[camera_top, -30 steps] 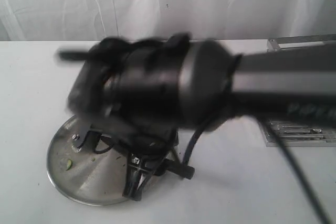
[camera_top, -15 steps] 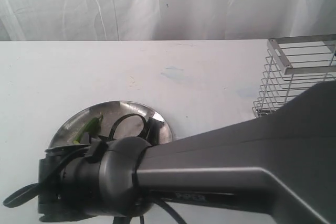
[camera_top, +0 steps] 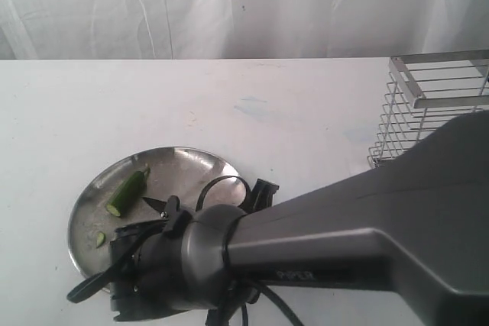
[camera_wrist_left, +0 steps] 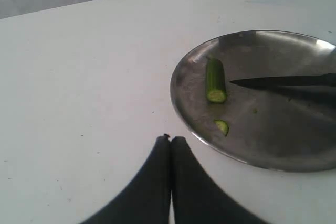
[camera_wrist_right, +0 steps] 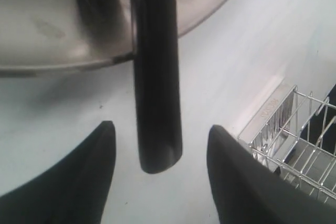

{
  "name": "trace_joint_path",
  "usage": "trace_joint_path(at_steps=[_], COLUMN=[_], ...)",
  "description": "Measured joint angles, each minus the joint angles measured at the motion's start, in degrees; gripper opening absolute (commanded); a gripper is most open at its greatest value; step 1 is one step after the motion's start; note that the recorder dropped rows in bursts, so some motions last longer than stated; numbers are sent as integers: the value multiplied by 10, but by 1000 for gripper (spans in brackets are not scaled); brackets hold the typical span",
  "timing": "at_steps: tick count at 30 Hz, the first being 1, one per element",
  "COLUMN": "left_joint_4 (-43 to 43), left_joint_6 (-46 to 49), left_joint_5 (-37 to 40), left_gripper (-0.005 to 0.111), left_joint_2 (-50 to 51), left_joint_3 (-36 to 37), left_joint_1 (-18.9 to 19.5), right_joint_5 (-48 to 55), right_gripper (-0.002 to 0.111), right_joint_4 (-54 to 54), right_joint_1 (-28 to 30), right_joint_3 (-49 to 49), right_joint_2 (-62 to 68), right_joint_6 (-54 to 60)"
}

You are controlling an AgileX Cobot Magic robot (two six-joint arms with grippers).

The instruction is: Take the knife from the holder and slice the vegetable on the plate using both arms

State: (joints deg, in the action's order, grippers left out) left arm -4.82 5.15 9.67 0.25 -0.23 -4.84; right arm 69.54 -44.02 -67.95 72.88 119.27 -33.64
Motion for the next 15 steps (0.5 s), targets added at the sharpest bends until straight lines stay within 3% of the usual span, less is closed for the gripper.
trace_joint_path(at_steps=[11, 13, 15], left_joint_4=[0, 0, 0], left_joint_6=[0, 0, 0], left_joint_5=[0, 0, 0], left_gripper=[0, 0, 0], left_joint_2=[0, 0, 0], left_joint_3=[0, 0, 0], left_joint_1=[0, 0, 0], right_joint_5=[-52, -70, -85], right_gripper=[49, 43, 28], right_joint_4=[-17, -29, -38], right_joint_1=[41, 42, 43], right_joint_3=[0, 0, 0], right_joint_2=[13, 13, 13], right_joint_6=[-7, -7, -10])
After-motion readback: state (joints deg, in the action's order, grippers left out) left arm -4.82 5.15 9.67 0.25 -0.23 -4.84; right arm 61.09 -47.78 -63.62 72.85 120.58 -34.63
